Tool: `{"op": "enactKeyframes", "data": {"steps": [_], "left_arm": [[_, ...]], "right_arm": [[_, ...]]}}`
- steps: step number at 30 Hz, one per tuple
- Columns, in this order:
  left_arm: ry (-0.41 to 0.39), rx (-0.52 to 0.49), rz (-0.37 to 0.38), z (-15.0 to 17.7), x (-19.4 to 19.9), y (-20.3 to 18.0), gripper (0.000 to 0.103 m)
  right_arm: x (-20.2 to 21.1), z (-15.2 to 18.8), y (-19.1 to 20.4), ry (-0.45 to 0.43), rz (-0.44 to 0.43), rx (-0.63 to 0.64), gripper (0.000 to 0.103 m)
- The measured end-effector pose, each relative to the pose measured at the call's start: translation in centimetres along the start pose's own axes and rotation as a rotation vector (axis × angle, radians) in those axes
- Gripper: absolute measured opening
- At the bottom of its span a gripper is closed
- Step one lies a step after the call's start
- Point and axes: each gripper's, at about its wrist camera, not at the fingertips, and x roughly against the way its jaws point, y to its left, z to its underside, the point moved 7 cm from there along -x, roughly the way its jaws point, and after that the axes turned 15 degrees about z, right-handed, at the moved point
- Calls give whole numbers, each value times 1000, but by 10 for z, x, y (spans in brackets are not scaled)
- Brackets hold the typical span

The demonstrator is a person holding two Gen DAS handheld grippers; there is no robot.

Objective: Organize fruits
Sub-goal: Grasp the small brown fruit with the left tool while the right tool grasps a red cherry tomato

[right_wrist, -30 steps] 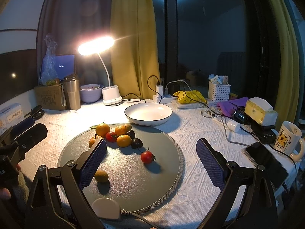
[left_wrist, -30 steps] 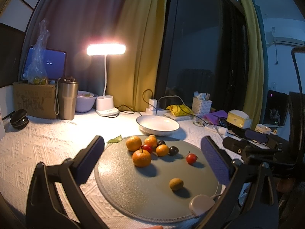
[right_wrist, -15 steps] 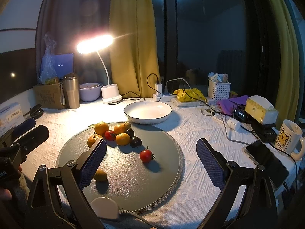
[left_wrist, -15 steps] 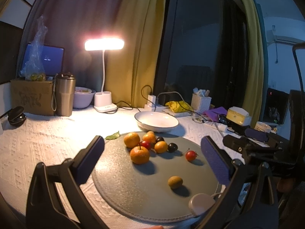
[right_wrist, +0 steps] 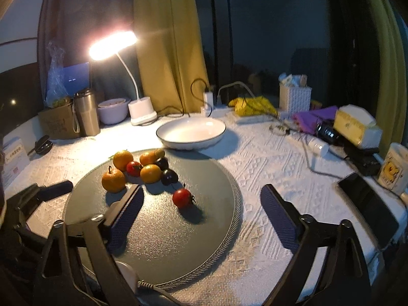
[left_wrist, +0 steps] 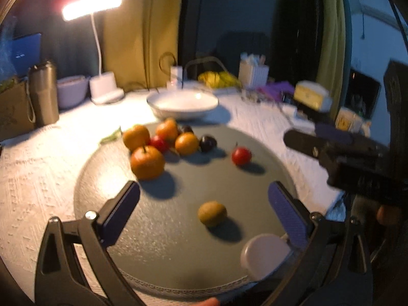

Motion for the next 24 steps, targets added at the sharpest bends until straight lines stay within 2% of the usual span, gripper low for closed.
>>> {"op": "enactKeyframes", "data": {"steps": [2, 4, 5, 7, 10, 15, 18, 19, 21, 24], "left_arm": [[36, 6, -5, 4, -8, 2, 100], [73, 21, -4, 8, -14, 5, 84], [97, 31, -7, 11, -18, 6, 80], [127, 43, -11, 15, -23, 8, 63], [162, 60, -10, 20, -28, 11, 52], [195, 63, -10, 19, -36, 9, 42], [196, 74, -19, 19, -38, 10, 30], [197, 79, -24, 19, -38, 11, 29], [197, 97, -25, 18, -38, 12, 28], [200, 124, -29, 17, -37, 12, 28]], "right_arm": [[-11, 3, 2, 32, -19, 6, 84], [-19, 6, 5, 53, -38, 12, 81], [-24, 7, 6, 67, -48, 16, 80], [-34, 10, 10, 93, -68, 24, 77], [-47, 14, 19, 129, -96, 48, 68], [-64, 18, 32, 195, -135, 98, 65], [-74, 20, 36, 224, -148, 128, 64], [-78, 23, 38, 242, -154, 143, 63], [-86, 28, 41, 279, -178, 163, 50], [-88, 28, 45, 280, -211, 182, 39]]}}
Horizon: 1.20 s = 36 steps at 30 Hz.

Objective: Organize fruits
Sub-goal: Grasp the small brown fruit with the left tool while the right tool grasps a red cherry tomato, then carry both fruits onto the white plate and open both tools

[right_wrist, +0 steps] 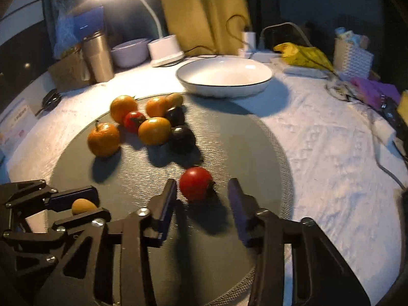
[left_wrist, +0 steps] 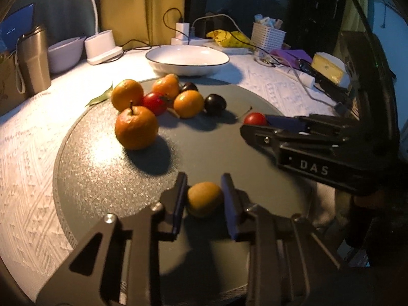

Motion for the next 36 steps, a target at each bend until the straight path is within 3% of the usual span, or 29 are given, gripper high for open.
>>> {"op": "enactKeyframes", "data": {"steps": [1, 8, 25, 36], "left_arm": [[1, 9, 1, 0, 0, 0, 28], [-34, 41, 18, -15, 7, 0, 28], [-141, -66, 96, -113, 23, 30, 28], [-156, -99, 112, -171, 5, 56, 28]], "right_arm": [[-1, -1, 2, 3, -10, 11, 32], [3, -3, 3, 8, -42, 34, 30], [14, -73, -31, -108, 89, -67, 30], [-13, -119, -30, -127, 117, -61, 30]]}}
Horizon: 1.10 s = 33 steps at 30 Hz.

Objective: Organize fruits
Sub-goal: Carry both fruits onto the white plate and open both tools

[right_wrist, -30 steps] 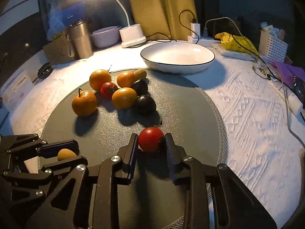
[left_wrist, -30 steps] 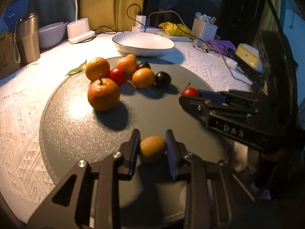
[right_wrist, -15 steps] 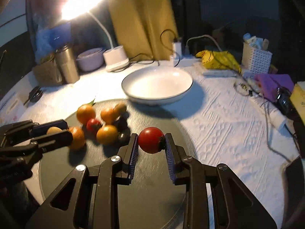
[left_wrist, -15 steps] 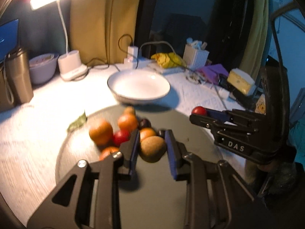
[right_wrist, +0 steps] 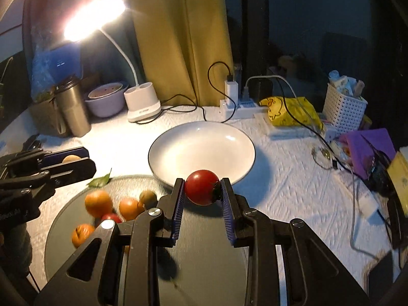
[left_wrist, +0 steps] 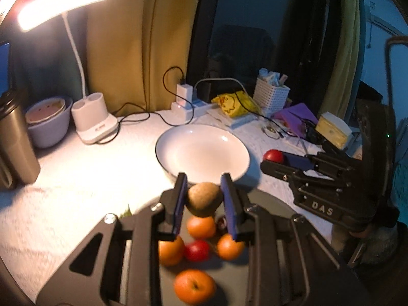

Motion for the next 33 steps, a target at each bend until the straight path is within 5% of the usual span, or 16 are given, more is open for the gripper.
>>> {"op": "enactKeyframes", "data": {"steps": [11, 26, 33], "left_arm": [[48, 78, 60, -32, -59, 33, 28], [145, 164, 39, -29, -101, 61, 29], [113, 183, 31, -32, -91, 67, 45]], "right_arm": [[-39, -19, -1, 24, 22, -6, 30], [-81, -30, 15, 61, -4, -2, 30], [-80, -31, 12, 63, 28, -13, 32]]}}
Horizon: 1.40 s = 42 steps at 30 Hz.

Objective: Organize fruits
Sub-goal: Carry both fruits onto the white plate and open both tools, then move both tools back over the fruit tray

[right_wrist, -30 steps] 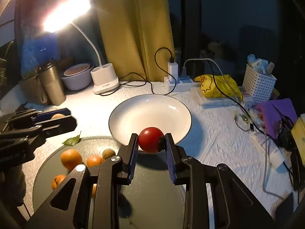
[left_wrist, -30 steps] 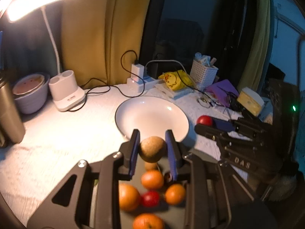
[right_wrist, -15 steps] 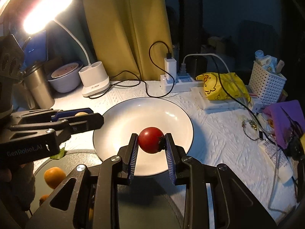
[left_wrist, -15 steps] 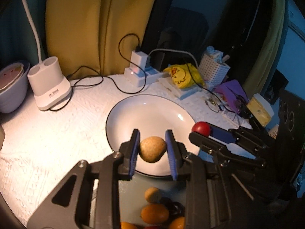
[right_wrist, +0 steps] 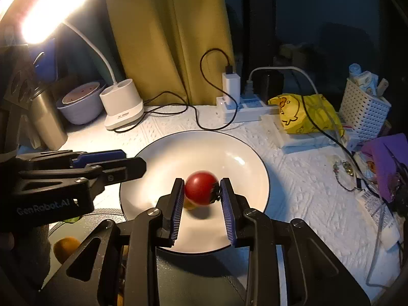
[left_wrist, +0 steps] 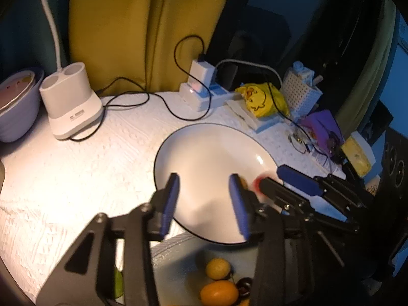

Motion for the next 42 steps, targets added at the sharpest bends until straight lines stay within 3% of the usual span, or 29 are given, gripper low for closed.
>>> {"op": "enactKeyframes", "data": {"steps": [3, 13, 14, 16, 18, 42], "left_arm": [[-18, -6, -1, -1, 9, -1, 45], [-74, -39, 4, 2, 44, -13, 48], [-78, -42, 4, 3, 49, -15, 50], [-84, -45, 7, 6, 55, -17, 63], [-93, -46, 11, 10, 61, -19, 67], [-70, -53, -5, 87, 91, -36, 68]], "right_arm": [[6, 0, -1, -8, 14, -4, 44], [30, 4, 6, -30, 35, 1, 45], [32, 5, 7, -32, 36, 1, 45], [37, 7, 9, -34, 38, 1, 45], [41, 9, 10, -37, 40, 1, 45], [84, 56, 2, -20, 50, -11, 45]]}}
